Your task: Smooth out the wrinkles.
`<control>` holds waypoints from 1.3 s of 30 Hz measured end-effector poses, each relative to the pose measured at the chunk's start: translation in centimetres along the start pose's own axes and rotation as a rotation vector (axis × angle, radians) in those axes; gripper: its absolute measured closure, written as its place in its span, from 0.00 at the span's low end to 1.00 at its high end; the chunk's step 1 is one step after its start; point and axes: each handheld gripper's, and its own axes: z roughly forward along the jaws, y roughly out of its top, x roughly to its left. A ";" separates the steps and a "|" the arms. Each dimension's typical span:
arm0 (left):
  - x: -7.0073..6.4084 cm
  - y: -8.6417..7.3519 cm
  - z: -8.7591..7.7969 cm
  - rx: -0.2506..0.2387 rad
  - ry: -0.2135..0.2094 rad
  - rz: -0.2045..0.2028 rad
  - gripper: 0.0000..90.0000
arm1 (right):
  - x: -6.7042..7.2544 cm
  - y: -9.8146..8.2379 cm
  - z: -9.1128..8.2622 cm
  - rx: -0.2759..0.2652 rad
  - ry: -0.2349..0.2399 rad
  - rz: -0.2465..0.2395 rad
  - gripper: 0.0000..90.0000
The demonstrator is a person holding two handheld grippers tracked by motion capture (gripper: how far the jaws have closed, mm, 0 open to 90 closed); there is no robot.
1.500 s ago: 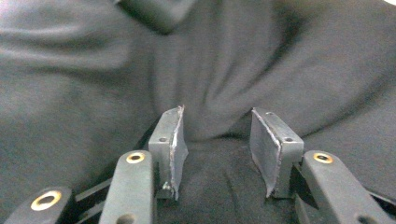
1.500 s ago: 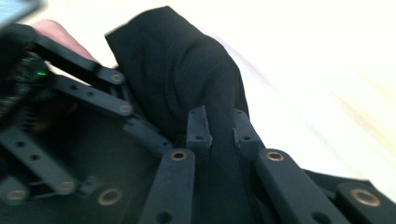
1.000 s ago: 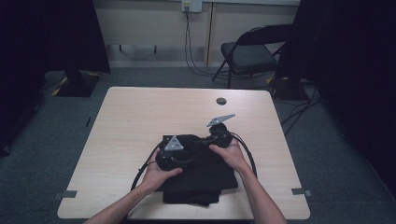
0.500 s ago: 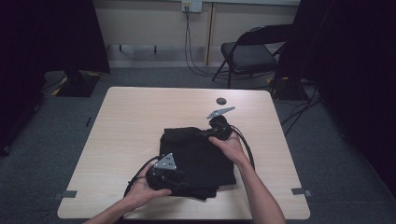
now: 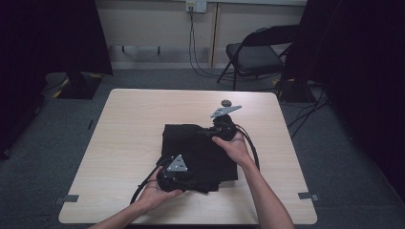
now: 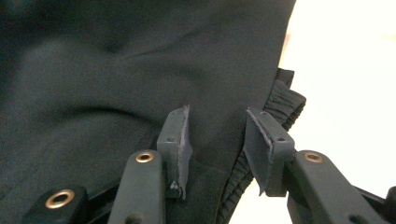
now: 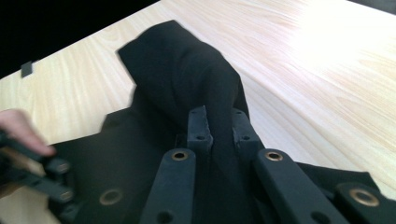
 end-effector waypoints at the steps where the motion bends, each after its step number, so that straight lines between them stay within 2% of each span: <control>1: 0.0 0.0 0.0 -0.005 0.008 -0.007 0.69 | 0.3 0.0 -0.1 -0.003 0.004 -0.008 0.91; 5: 0.1 -0.2 0.2 -0.019 0.028 0.001 0.70 | 2.7 -0.3 -1.0 -0.001 0.022 -0.063 0.90; 7: 0.1 -0.4 0.2 -0.028 0.029 0.010 0.70 | 3.7 -0.8 -1.3 0.005 0.043 -0.073 0.90; 8: 0.1 -0.4 0.2 -0.032 0.034 0.009 0.70 | 4.2 -1.1 -1.4 0.005 0.035 -0.082 0.90; 10: 0.2 -0.5 0.2 -0.033 0.035 0.011 0.70 | 5.0 -1.8 -1.5 0.012 0.060 -0.085 0.90; 14: 0.2 -0.5 0.3 -0.038 0.043 0.011 0.70 | 6.4 -3.9 -1.1 0.043 0.046 -0.094 0.89; 18: 0.2 -0.6 0.3 -0.044 0.041 0.003 0.70 | 7.2 -6.0 -0.7 0.066 0.074 -0.060 0.86; 24: 0.3 -0.6 0.2 -0.047 0.032 0.000 0.70 | 7.9 -7.9 -1.6 0.061 0.082 -0.026 0.70; 25: 0.4 -0.6 0.2 -0.047 0.030 -0.004 0.70 | 7.9 -8.2 -1.8 0.061 0.079 -0.018 0.68; 26: 0.4 -0.6 0.2 -0.049 0.029 -0.012 0.70 | 8.0 -8.7 -2.0 0.060 0.086 0.010 0.67; 28: 0.5 -0.5 0.2 -0.047 0.025 -0.023 0.70 | 8.1 -9.4 -2.1 0.071 0.091 0.010 0.63; 33: 0.4 -0.5 -0.1 -0.039 0.017 -0.011 0.67 | 8.0 -10.8 -2.1 0.061 0.095 0.039 0.63; 35: 0.2 -0.6 -0.8 -0.020 -0.013 -0.039 0.64 | 7.7 -11.1 -1.7 0.069 0.078 0.041 0.63; 37: -0.1 -0.7 -1.5 0.000 -0.032 -0.039 0.63 | 7.5 -11.0 -1.5 0.069 0.072 0.053 0.62; 39: -0.6 -1.0 -2.2 0.010 -0.049 -0.028 0.63 | 7.4 -11.0 -1.3 0.072 0.055 0.044 0.63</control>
